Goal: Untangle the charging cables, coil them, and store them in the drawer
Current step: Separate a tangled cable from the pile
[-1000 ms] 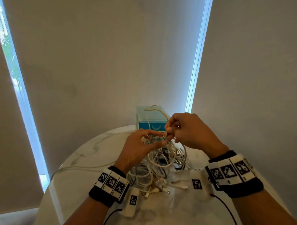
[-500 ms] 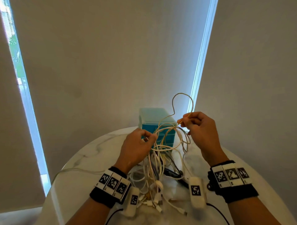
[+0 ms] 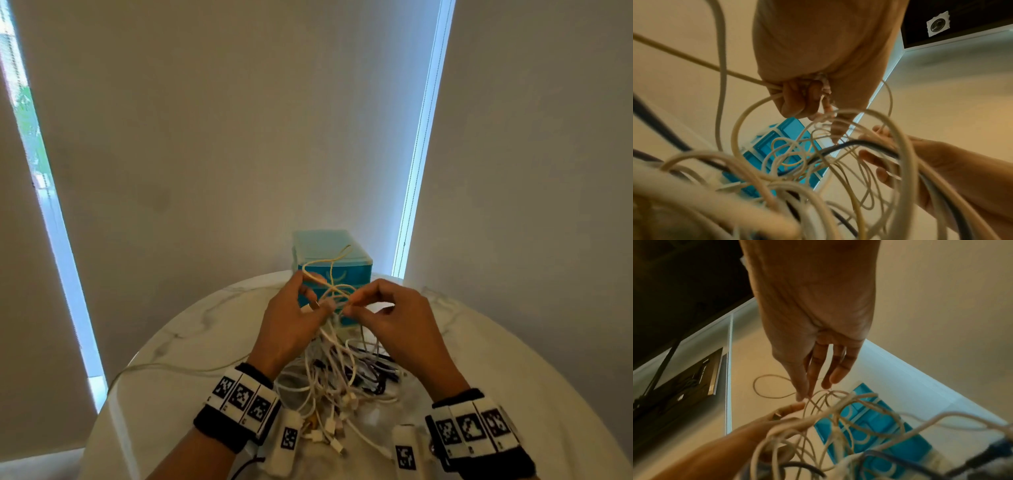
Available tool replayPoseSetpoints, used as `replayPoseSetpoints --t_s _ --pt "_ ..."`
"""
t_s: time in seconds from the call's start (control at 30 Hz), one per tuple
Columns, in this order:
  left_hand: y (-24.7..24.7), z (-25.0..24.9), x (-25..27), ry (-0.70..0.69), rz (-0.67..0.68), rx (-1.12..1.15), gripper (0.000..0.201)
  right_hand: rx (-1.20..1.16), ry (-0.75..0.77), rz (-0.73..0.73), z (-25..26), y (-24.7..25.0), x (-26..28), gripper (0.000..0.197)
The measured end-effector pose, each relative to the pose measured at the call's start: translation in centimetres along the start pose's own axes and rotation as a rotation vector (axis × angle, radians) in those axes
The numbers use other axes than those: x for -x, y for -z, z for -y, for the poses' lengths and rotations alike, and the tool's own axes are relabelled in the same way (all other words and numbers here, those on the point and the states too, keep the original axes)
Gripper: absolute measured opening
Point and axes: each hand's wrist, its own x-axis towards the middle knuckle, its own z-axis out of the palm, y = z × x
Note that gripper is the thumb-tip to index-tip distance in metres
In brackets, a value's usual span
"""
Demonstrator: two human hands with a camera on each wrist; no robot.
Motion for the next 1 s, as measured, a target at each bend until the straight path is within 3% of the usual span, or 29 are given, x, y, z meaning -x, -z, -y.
replayPoseSetpoints --t_s 0.07,0.1,0.2,0.4,0.53,0.63,0.73,0.8,1.0 --pt "0.1 0.2 -0.1 -0.077 0.07 -0.021 0.041 -0.122 -0.013 -0.078 0.2 0.2 -0.1 0.017" --pt "0.1 0.1 0.0 -0.108 0.112 -0.041 0.041 -0.19 -0.033 -0.118 0.4 0.4 -0.2 0.018" --pt "-0.1 -0.7 0.3 -0.129 0.191 -0.07 0.031 -0.358 -0.085 -0.144 1.1 1.0 -0.5 0.022" --pt "-0.4 -0.9 0.3 -0.19 0.079 0.009 0.012 -0.431 -0.075 0.019 1.7 0.1 -0.4 0.031" --pt "0.3 -0.8 -0.3 -0.091 -0.035 0.141 0.008 -0.192 -0.167 0.106 -1.2 -0.4 -0.4 0.049" --pt "1.3 -0.5 -1.2 0.012 -0.188 0.374 0.015 -0.164 -0.263 -0.027 -3.4 -0.3 -0.3 0.03" --pt "2.5 -0.1 -1.9 0.137 -0.238 0.659 0.028 -0.198 -0.301 -0.102 -4.2 0.4 -0.4 0.024" --pt "2.9 0.0 -2.1 0.165 -0.229 0.721 0.036 -0.176 -0.277 -0.059 -4.4 0.4 -0.4 0.028" --pt "2.4 -0.6 -1.7 0.183 -0.197 0.691 0.03 -0.129 -0.066 0.094 -1.4 0.1 0.0 0.046"
